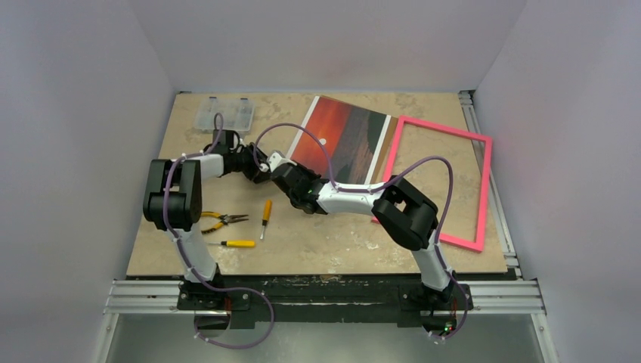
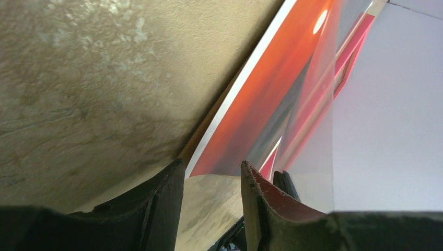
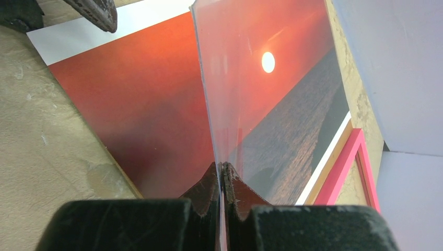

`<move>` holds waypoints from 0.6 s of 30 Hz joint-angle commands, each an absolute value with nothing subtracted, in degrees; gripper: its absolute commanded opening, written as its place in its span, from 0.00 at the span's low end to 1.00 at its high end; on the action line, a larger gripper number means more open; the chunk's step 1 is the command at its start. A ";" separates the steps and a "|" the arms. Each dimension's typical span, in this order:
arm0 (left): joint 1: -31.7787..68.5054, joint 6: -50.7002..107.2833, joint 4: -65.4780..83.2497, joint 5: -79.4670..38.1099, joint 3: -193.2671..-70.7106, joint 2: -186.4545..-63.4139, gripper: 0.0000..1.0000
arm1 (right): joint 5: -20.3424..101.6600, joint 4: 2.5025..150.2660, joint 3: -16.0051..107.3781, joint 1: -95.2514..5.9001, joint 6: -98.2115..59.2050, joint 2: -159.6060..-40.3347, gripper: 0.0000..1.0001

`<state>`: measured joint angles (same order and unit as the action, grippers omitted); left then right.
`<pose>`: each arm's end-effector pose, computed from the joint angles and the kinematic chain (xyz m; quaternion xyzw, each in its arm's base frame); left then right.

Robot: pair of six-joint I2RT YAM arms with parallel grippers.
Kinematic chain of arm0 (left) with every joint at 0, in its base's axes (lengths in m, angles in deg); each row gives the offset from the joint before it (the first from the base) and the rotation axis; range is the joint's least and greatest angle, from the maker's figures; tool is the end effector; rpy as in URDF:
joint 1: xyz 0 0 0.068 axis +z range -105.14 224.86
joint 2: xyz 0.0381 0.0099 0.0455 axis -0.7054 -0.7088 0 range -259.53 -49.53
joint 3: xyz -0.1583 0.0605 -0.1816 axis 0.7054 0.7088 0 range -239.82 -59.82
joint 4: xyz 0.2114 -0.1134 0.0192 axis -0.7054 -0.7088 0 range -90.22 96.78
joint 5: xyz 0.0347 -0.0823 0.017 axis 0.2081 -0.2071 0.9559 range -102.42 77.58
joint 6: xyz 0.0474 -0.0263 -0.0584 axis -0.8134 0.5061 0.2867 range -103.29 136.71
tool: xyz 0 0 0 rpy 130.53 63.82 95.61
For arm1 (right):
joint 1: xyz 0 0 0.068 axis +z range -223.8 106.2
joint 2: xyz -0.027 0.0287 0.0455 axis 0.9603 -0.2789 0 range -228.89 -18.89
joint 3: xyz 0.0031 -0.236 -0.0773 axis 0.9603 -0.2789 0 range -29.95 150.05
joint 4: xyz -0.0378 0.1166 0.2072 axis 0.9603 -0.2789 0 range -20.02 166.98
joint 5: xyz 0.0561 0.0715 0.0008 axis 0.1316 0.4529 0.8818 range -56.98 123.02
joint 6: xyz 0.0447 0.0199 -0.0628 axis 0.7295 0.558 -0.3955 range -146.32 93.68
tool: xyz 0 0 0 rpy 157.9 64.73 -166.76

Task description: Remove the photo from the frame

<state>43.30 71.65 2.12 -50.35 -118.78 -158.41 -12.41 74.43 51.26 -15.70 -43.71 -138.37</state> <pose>0.3595 -0.0520 0.1031 -0.3163 0.8493 -0.4089 0.1068 0.2749 0.3493 0.1506 -0.3865 0.7616 -0.1956 0.4819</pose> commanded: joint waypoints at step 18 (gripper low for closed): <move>42.44 79.13 14.78 -57.32 -116.54 -159.65 0.33 | -12.14 74.39 53.35 -15.97 -41.40 -136.56 0.00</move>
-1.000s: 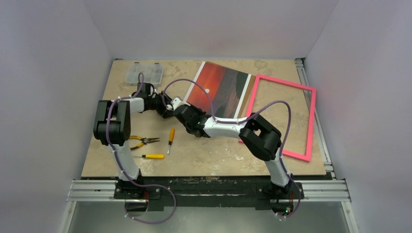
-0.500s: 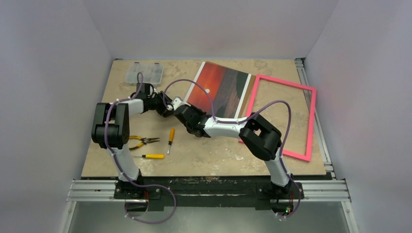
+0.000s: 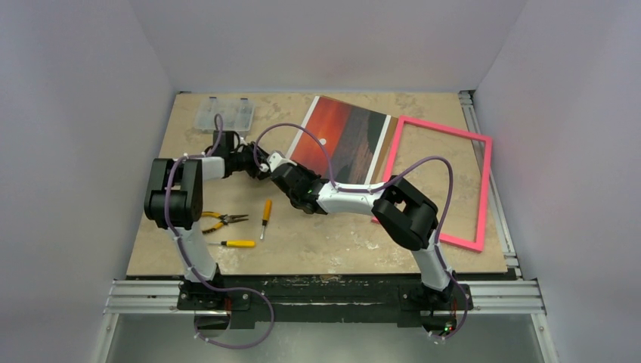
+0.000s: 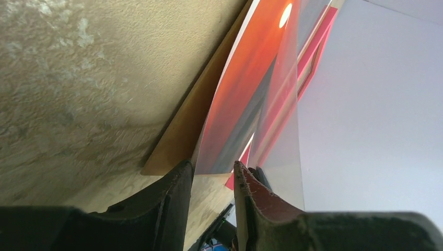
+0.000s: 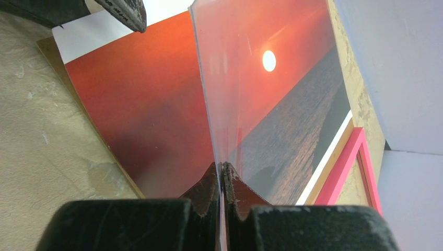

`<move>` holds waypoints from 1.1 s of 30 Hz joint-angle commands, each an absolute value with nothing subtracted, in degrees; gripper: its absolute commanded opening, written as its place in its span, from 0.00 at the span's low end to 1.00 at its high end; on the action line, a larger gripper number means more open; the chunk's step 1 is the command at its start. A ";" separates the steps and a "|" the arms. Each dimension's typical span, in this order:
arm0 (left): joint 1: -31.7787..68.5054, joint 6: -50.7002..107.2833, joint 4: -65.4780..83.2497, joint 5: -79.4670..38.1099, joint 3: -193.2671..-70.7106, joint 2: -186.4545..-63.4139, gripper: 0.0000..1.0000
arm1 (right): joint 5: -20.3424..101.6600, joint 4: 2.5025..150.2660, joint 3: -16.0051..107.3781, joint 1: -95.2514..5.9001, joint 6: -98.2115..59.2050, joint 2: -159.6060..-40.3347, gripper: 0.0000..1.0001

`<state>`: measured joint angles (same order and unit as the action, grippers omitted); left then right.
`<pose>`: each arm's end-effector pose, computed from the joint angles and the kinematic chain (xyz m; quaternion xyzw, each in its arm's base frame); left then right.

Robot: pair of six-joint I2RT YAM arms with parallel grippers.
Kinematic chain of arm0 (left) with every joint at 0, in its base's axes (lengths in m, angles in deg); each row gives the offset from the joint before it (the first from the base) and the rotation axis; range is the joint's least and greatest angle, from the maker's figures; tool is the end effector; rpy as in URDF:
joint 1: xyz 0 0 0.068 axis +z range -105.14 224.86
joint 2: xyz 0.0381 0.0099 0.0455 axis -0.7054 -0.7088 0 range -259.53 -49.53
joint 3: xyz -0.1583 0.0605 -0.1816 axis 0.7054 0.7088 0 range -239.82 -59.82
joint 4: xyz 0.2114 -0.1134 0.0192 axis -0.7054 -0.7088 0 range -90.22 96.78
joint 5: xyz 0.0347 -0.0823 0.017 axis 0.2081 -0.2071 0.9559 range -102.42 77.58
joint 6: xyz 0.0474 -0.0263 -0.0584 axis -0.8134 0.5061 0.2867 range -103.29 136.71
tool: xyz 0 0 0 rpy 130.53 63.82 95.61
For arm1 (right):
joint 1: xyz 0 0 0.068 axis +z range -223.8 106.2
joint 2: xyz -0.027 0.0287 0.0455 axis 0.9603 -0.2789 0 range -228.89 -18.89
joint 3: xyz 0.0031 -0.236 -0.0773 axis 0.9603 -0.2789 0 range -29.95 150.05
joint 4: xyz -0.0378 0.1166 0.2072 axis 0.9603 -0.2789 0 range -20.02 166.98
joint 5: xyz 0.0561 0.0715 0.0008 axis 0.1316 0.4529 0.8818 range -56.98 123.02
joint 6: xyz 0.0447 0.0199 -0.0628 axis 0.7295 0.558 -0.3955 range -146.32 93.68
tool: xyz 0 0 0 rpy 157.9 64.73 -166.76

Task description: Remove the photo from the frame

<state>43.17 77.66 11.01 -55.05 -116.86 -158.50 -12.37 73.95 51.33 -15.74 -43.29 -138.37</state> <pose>0.3644 -0.0572 0.1088 -0.3155 0.8201 -0.4643 0.1109 0.2749 0.3488 0.1502 -0.3854 0.7635 -0.1953 0.4799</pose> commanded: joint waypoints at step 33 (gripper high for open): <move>41.21 65.98 -7.17 -48.97 -124.19 -155.76 0.00 | -15.34 65.90 59.36 -16.10 -37.66 -140.73 0.00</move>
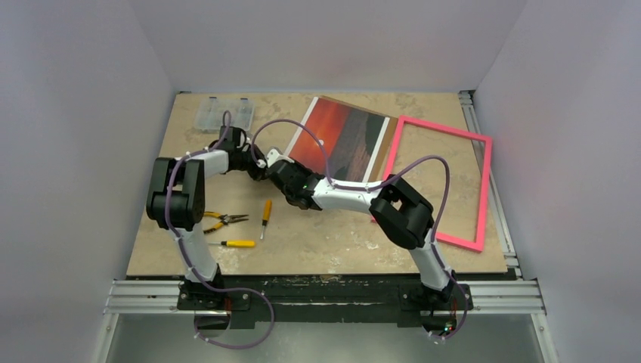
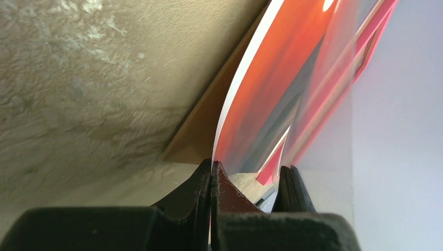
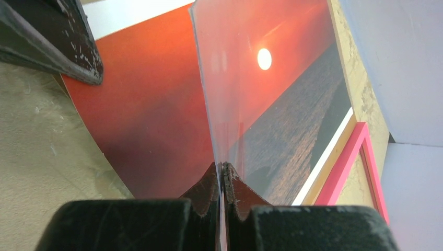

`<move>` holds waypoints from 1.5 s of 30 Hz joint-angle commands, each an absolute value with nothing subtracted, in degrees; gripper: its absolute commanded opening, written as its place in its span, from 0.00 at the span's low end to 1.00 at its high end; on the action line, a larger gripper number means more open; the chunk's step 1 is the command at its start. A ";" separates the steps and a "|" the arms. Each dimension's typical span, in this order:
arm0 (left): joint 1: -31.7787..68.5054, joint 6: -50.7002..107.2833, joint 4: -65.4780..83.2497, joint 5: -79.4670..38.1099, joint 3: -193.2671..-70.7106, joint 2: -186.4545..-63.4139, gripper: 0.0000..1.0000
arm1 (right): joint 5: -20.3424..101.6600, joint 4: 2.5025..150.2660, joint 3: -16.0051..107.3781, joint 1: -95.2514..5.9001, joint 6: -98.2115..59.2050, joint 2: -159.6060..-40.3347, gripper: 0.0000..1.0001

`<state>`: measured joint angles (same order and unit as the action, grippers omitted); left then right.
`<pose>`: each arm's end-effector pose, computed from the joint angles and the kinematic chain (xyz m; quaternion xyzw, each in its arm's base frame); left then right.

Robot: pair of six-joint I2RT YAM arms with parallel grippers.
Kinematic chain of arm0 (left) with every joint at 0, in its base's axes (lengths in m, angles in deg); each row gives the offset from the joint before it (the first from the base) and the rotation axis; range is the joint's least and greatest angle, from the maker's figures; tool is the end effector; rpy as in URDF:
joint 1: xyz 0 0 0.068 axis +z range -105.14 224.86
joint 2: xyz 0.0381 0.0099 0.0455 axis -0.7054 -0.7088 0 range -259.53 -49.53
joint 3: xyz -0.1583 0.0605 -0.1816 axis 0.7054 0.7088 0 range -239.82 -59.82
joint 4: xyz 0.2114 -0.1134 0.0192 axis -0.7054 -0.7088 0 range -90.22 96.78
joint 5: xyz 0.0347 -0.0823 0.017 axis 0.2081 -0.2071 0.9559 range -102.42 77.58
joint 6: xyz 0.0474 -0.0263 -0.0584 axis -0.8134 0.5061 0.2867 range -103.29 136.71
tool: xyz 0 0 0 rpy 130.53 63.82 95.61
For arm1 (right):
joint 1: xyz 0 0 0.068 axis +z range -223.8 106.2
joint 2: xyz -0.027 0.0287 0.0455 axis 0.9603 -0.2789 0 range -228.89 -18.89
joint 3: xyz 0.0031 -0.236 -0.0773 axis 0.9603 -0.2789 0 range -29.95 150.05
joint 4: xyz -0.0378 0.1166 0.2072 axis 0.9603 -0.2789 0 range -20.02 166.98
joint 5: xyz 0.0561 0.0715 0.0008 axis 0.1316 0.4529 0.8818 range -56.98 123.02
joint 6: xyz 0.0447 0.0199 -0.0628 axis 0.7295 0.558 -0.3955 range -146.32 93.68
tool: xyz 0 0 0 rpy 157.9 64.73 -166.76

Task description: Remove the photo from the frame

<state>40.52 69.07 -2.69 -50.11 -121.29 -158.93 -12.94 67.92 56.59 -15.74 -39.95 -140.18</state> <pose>0.3579 -0.0692 0.1054 -0.2868 0.8667 -0.3990 0.0865 0.2793 0.3549 0.1556 -0.3719 0.7762 -0.1959 0.4700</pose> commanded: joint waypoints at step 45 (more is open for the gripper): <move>54.17 64.88 -24.27 -36.84 -129.57 -123.26 0.00 | -10.79 56.28 70.16 -18.87 -32.71 -149.92 0.00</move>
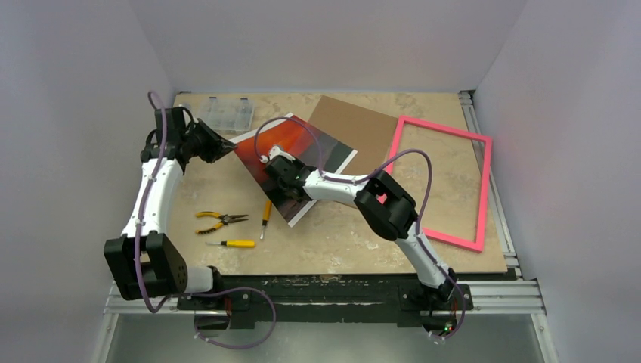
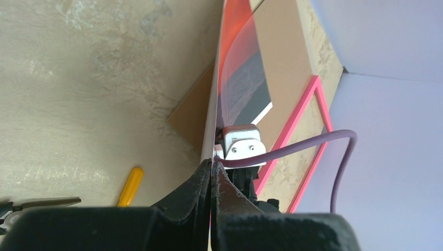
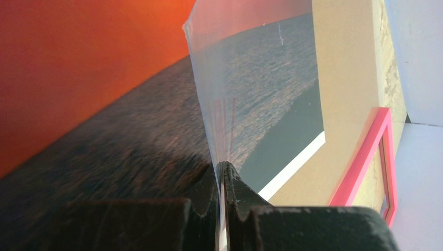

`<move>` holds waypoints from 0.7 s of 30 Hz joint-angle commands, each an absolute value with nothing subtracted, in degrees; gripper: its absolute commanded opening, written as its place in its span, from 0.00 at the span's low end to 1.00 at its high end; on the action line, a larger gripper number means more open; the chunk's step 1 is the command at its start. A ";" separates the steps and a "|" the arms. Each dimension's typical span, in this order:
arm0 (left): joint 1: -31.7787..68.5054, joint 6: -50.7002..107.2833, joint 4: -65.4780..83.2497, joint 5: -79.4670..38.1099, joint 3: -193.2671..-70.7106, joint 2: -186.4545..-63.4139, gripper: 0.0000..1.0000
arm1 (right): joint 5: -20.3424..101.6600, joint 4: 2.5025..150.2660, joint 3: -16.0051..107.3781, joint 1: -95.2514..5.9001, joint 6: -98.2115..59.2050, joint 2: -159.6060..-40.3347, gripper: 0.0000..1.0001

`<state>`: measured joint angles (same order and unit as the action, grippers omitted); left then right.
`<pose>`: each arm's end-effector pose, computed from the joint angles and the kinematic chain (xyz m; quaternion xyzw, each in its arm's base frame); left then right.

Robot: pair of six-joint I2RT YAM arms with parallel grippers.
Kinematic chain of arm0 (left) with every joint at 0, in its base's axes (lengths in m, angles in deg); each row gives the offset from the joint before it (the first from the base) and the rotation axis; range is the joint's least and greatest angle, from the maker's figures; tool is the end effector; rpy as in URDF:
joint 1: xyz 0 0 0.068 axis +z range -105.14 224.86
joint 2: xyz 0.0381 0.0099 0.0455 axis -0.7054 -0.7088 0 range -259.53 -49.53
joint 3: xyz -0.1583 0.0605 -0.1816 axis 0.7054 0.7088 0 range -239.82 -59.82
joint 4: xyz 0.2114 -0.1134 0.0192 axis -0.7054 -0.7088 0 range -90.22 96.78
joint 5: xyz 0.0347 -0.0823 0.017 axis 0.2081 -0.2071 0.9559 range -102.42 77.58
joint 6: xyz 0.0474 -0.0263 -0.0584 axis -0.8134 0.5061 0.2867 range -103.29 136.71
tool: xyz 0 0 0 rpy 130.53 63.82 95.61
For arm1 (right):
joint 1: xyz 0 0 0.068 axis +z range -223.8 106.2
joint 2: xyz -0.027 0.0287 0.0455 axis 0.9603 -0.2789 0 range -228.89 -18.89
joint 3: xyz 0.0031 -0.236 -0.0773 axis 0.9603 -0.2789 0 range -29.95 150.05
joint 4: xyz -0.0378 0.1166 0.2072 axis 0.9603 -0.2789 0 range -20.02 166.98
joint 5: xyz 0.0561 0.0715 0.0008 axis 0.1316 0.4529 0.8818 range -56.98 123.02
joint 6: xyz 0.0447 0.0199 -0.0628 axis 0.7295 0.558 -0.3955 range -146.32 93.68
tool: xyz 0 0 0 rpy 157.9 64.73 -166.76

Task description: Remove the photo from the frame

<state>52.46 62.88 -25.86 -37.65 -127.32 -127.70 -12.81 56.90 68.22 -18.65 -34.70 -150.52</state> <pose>0.3013 0.0107 0.2714 -0.3280 0.8383 -0.3170 0.2987 0.3088 0.3574 0.1212 -0.3571 0.8079 -0.2250 0.4112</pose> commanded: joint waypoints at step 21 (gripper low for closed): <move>54.44 71.20 -18.46 -36.42 -135.23 -117.21 0.00 | 5.64 52.37 67.59 -19.04 -24.00 -128.47 0.87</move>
